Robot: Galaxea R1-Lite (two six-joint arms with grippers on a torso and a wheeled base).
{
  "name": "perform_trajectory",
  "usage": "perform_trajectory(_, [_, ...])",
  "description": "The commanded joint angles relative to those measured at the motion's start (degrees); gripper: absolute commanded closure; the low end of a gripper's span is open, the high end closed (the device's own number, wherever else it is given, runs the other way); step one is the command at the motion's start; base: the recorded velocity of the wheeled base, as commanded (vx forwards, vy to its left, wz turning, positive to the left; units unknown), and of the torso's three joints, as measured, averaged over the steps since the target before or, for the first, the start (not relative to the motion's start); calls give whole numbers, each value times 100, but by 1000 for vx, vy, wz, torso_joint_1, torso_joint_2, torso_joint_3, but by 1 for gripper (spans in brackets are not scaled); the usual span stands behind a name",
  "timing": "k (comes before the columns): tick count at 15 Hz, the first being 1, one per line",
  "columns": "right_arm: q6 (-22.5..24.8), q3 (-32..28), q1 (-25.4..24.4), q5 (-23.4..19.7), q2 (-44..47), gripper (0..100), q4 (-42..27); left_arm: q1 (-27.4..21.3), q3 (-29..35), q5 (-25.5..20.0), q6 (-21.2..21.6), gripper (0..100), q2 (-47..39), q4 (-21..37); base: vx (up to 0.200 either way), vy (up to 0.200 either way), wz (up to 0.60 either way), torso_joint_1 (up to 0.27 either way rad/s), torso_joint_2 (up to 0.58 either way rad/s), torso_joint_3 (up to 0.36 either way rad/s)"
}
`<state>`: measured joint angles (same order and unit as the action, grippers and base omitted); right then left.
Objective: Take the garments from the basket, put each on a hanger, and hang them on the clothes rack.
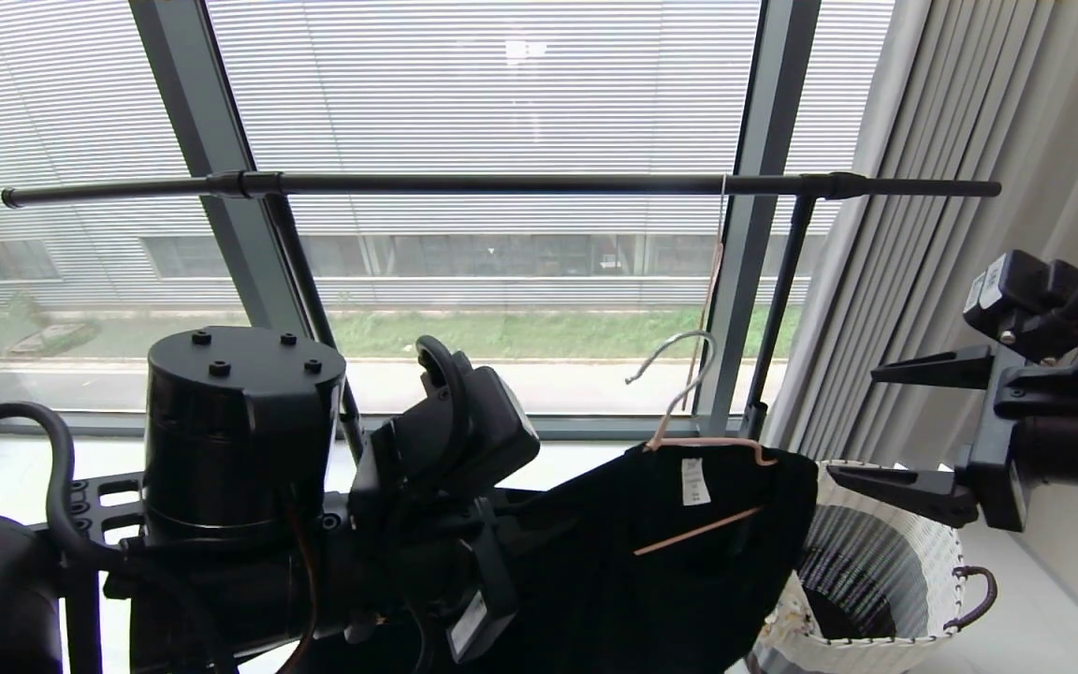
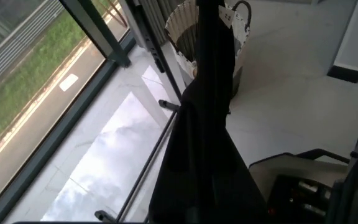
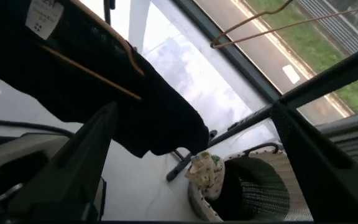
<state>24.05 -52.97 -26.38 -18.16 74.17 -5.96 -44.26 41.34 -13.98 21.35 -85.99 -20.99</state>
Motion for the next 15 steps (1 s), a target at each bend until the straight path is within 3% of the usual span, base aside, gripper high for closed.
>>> perform_trajectory(1, [381, -249, -7, -495, -104, 0, -415, -276, 15, 1, 28, 100, -40, -28, 0, 0, 0, 0, 0, 0])
perform_trajectory(3, [1084, -240, -25, -1049, -8, 0, -854, -452, 15, 62, 54, 100, -76, -353, 0, 0, 0, 0, 0, 0])
perform_trajectory(6, [1787, -240, -104, -1277, 353, 0, -1100, -654, 6, 229, 71, 100, -76, -546, 0, 0, 0, 0, 0, 0])
perform_trajectory(11, [1893, -653, -412, -1277, 836, 0, -1109, -996, -21, 308, 89, 100, -128, -581, 0, 0, 0, 0, 0, 0])
perform_trajectory(15, [1972, -592, -429, -1277, 819, 0, -1232, -1040, -29, 317, 89, 100, -181, -590, 0, 0, 0, 0, 0, 0])
